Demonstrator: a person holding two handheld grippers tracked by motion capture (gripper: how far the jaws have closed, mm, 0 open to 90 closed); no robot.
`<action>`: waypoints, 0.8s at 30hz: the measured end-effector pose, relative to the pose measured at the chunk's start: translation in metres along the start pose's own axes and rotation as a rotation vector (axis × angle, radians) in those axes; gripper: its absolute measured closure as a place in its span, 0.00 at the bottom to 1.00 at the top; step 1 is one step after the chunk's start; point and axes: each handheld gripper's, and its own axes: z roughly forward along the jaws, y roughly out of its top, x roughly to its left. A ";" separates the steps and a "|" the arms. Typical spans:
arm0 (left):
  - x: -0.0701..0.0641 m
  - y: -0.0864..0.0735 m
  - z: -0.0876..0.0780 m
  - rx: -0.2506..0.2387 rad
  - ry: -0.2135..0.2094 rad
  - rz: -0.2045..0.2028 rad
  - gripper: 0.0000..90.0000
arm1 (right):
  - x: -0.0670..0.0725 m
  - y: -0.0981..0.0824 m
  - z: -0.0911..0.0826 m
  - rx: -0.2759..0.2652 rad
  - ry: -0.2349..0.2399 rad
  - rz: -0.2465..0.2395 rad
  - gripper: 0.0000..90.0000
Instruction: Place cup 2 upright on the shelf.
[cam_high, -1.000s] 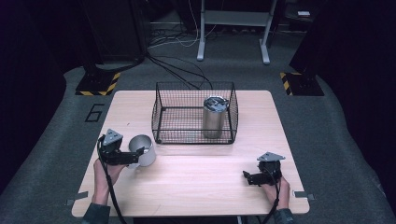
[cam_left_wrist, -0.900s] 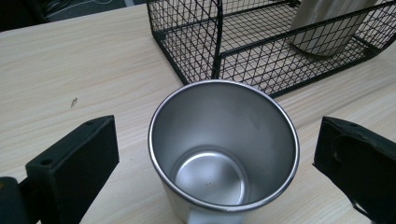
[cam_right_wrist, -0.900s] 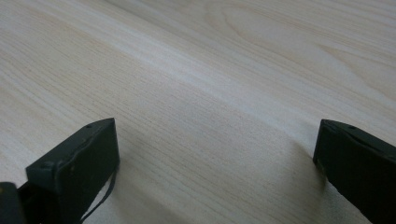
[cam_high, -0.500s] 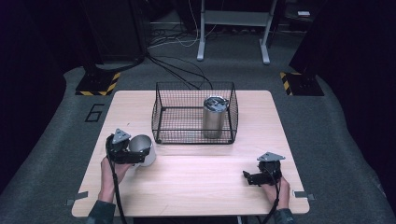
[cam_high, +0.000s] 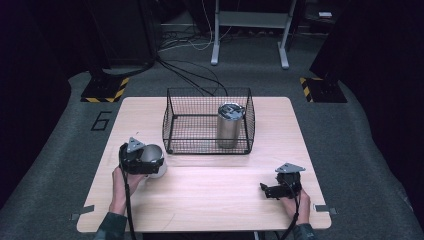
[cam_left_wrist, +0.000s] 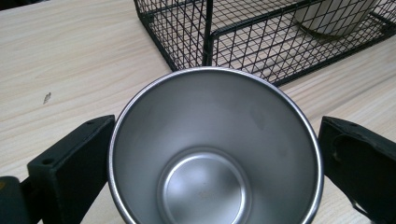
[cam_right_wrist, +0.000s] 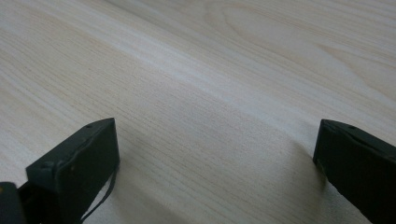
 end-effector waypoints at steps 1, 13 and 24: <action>0.000 0.000 0.000 0.000 0.000 0.000 0.01 | 0.000 0.000 0.000 0.000 0.000 0.000 0.00; -0.002 -0.001 0.001 0.014 0.024 -0.006 0.06 | 0.000 0.000 0.000 0.000 0.000 0.000 0.00; -0.004 0.000 -0.001 0.025 0.030 0.014 0.07 | 0.000 0.000 0.000 0.001 0.000 0.004 0.00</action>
